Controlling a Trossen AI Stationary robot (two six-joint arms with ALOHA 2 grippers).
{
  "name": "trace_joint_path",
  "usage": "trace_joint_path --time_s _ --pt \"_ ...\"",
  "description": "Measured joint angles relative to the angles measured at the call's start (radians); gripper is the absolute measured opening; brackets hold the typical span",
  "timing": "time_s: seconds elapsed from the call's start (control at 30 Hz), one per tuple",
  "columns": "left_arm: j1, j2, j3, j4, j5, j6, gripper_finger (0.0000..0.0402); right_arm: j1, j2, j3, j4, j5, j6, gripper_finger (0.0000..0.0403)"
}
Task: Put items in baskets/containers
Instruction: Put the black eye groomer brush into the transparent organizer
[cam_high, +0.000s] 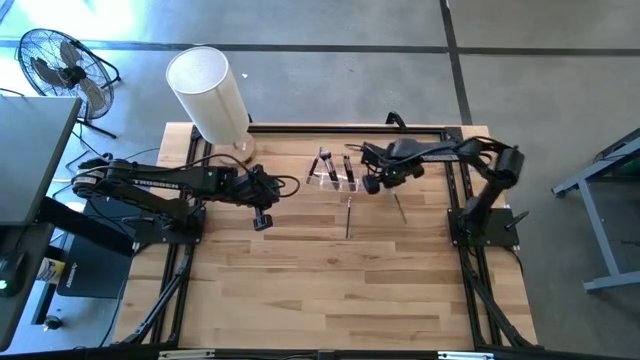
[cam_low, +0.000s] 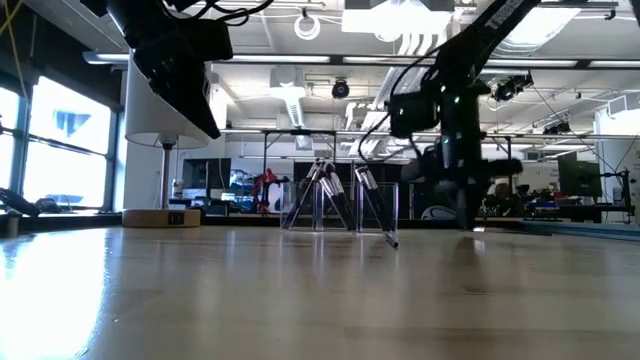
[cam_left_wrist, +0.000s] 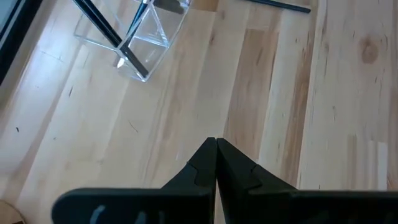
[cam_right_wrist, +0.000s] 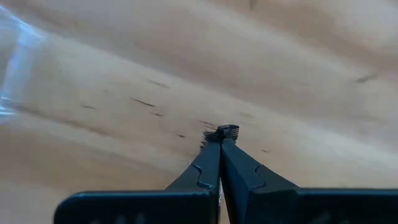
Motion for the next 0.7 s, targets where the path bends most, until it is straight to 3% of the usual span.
trace_joint_path --time_s 0.27,0.43,0.6,0.7 --pt "0.000 0.000 0.000 0.043 -0.008 0.000 0.0000 0.010 -0.197 0.005 0.021 0.083 -0.039 0.0000" --pt "0.000 0.000 0.001 0.055 -0.010 -0.002 0.0000 0.026 -0.296 0.007 0.142 0.134 -0.080 0.0000" --pt "0.000 0.000 0.001 0.054 -0.010 -0.011 0.0000 0.069 -0.384 0.004 0.484 0.183 -0.265 0.0000" --pt "0.000 0.000 0.001 0.054 -0.010 -0.022 0.0000 0.083 -0.391 -0.061 0.896 0.148 -0.395 0.0000"
